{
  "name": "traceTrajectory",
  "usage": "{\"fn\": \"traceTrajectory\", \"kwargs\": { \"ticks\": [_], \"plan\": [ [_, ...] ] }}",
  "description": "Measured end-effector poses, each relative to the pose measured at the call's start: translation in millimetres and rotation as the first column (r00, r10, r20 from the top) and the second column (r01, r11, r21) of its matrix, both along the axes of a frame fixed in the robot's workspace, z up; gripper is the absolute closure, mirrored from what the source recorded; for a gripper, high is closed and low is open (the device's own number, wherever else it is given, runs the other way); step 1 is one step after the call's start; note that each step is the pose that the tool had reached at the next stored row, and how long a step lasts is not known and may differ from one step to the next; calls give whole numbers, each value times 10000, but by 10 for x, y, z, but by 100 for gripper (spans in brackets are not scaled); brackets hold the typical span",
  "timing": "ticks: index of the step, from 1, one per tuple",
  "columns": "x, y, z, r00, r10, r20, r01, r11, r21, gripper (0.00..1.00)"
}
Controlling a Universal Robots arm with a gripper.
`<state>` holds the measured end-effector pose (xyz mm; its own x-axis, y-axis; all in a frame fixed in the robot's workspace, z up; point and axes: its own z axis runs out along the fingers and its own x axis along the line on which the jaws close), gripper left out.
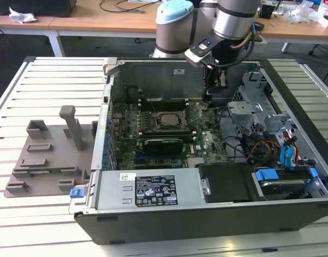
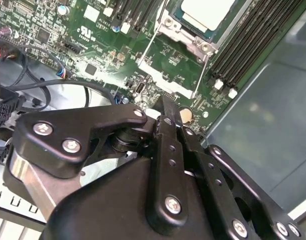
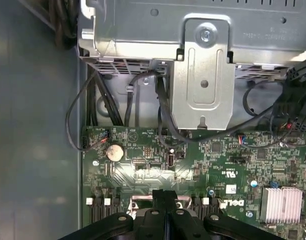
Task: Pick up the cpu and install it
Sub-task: 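Close the cpu cover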
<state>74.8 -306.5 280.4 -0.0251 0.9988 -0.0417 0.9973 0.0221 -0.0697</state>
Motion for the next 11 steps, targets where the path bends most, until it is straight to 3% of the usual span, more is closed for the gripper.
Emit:
{"fn": "traceTrajectory", "kwargs": {
  "ticks": [7,11],
  "plan": [
    [106,0,-104,10000,0,0,0,10000,1,89],
    [118,-2,-291,10000,0,1,0,10000,16,89]
  ]
}}
